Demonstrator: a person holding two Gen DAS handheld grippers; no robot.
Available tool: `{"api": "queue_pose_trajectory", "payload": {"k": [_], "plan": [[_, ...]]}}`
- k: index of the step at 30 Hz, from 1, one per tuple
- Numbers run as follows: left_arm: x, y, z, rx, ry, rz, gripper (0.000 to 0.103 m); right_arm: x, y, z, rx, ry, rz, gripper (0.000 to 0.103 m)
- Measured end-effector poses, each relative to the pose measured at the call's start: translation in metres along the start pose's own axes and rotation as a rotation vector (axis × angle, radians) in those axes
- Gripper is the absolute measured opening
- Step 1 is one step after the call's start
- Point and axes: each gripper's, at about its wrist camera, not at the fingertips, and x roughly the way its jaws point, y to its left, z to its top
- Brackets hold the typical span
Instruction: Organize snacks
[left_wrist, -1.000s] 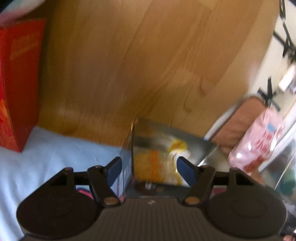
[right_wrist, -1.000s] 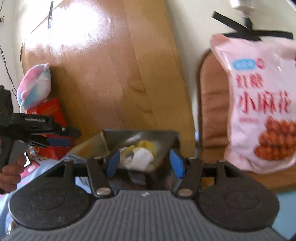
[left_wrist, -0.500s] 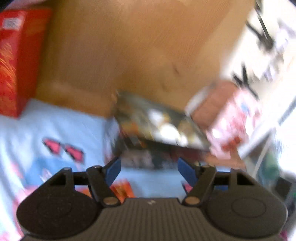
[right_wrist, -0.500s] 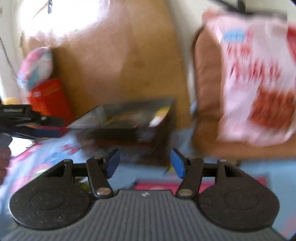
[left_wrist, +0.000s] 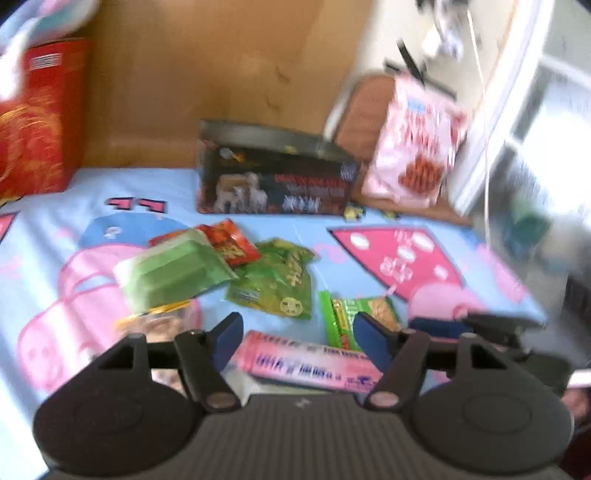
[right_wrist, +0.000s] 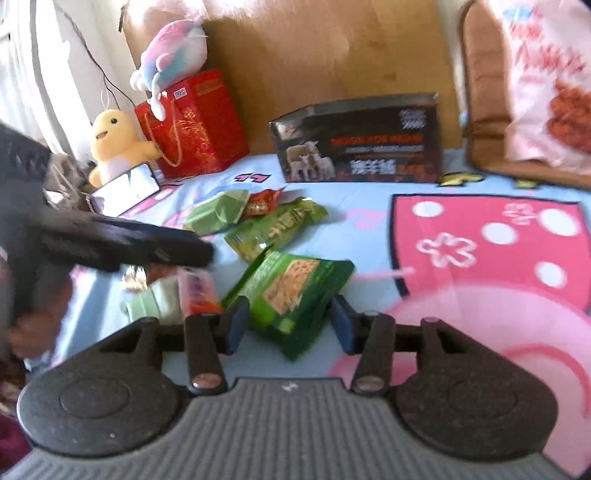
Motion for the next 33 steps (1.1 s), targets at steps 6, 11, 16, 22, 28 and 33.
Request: {"api": "queue_pose_trajectory", "payload": {"k": [6, 11, 16, 22, 28, 33], "plan": [[-0.052, 0.037, -0.01, -0.118, -0.092, 0.056, 0.071, -0.036, 0.01, -0.019, 0.094, -0.126, 0.076, 0.053], [-0.053, 0.053, -0.028, -0.179, -0.043, -0.066, 0.069, -0.029, 0.051, -0.028, -0.026, -0.045, 0.172, 0.053], [-0.013, 0.046, -0.047, -0.186, 0.069, -0.092, 0.069, 0.008, 0.085, -0.029, -0.17, 0.031, 0.087, 0.054], [0.0, 0.015, -0.053, -0.118, 0.052, -0.105, 0.072, 0.035, 0.113, -0.03, -0.331, 0.006, 0.005, 0.056], [-0.021, 0.018, -0.057, -0.209, 0.053, -0.208, 0.063, 0.014, 0.101, -0.036, -0.314, 0.005, 0.002, 0.033], [-0.047, 0.005, -0.038, -0.164, -0.023, -0.222, 0.063, -0.001, 0.101, -0.028, -0.249, -0.027, 0.047, 0.032]]}}
